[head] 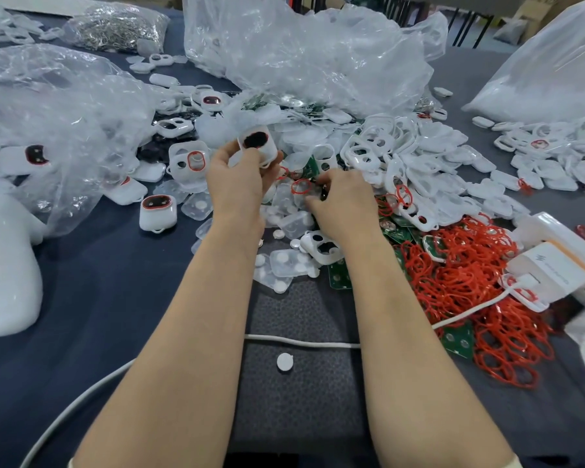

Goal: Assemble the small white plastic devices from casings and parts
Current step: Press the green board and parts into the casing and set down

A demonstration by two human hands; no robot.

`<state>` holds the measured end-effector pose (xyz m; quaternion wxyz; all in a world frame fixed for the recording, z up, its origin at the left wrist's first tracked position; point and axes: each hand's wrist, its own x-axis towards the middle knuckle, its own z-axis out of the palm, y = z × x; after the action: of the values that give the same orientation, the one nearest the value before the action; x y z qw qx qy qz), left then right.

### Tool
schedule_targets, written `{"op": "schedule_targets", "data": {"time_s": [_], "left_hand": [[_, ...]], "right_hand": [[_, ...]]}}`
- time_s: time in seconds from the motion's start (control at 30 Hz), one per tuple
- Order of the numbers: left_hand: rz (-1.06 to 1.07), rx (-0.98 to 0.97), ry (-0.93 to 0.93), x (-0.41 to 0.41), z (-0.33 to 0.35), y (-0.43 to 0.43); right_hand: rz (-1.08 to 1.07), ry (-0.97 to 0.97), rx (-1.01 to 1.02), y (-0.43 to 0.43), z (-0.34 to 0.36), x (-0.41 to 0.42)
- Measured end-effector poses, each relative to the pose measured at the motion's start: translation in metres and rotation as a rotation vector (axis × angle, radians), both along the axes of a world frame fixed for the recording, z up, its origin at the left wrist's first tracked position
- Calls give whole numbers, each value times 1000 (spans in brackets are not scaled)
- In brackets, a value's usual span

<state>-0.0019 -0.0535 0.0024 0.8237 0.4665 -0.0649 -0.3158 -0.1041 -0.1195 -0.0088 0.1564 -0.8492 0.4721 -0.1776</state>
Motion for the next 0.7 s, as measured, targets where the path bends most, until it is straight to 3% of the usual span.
{"op": "schedule_targets", "data": {"time_s": [0.07,0.3,0.5,0.6,0.7], "left_hand": [[-12,19,-19,-3,0,-1],[-81,86,-70,-10,-1,-3],[-83,96,-99,-12,-3,-4],[-81,105,-99,-11,-4,-5],[-85,109,-99,-11,-5,-6]], "right_hand": [[-21,54,10,-1,-1,4],[10,-118,36,-1,-2,3],[11,-97,55,-3,-3,6],[0,-236,61,-5,-2,0],[-33,-518,183,-8,3,-9]]}}
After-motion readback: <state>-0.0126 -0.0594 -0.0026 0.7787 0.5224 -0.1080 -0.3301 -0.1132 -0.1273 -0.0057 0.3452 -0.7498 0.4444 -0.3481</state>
